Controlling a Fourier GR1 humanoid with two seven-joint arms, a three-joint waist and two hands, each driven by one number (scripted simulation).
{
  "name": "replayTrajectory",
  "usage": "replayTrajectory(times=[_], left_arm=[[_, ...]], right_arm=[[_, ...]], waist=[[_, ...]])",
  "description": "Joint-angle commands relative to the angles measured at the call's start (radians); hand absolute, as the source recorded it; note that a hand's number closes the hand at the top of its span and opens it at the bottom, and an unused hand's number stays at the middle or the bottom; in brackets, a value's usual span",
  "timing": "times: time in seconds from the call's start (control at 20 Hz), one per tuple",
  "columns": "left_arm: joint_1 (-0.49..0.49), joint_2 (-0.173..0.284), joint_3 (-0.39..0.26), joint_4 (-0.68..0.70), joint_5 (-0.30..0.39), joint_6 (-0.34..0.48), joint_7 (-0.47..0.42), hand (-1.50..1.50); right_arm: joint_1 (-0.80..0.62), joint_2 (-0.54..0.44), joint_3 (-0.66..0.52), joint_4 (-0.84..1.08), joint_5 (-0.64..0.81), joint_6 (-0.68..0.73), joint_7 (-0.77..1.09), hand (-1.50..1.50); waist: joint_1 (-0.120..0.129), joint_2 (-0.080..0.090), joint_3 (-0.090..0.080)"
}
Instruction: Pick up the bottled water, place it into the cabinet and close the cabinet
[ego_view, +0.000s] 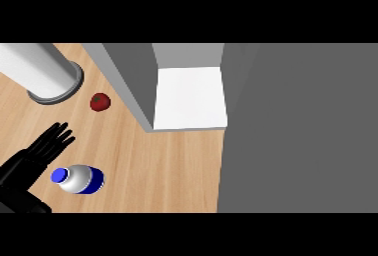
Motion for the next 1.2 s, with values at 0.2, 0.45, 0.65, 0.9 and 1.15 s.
replayTrajectory(times=[0.2, 0.45, 0.65, 0.9, 1.15], left_arm=[[-0.095, -0.019, -0.064, 0.302, -0.220, -0.020, -0.277, -1.50], [-0.139, -0.051, -0.111, 0.407, -0.290, 0.024, -0.387, -1.50], [-0.127, -0.063, -0.158, 0.486, -0.344, 0.030, -0.519, -1.50], [-0.177, -0.066, -0.146, 0.570, -0.311, 0.012, -0.575, 1.50], [-0.160, -0.110, -0.247, 0.583, -0.442, 0.185, -0.729, 1.50]], right_arm=[[0.044, -0.042, 0.006, -0.121, 0.039, -0.015, 0.004, -1.50], [0.107, -0.065, 0.059, -0.119, 0.092, -0.031, -0.048, -1.50], [0.088, -0.079, 0.054, -0.095, 0.084, -0.026, -0.076, -1.50], [0.121, -0.107, 0.058, -0.134, 0.069, -0.039, -0.080, -1.50], [0.137, -0.114, 0.038, -0.118, 0.049, -0.053, -0.118, -1.50]], waist=[[0.004, 0.004, -0.001], [-0.004, 0.002, -0.002], [-0.004, 0.004, -0.003], [-0.006, 0.006, -0.004], [-0.006, 0.006, -0.004]])
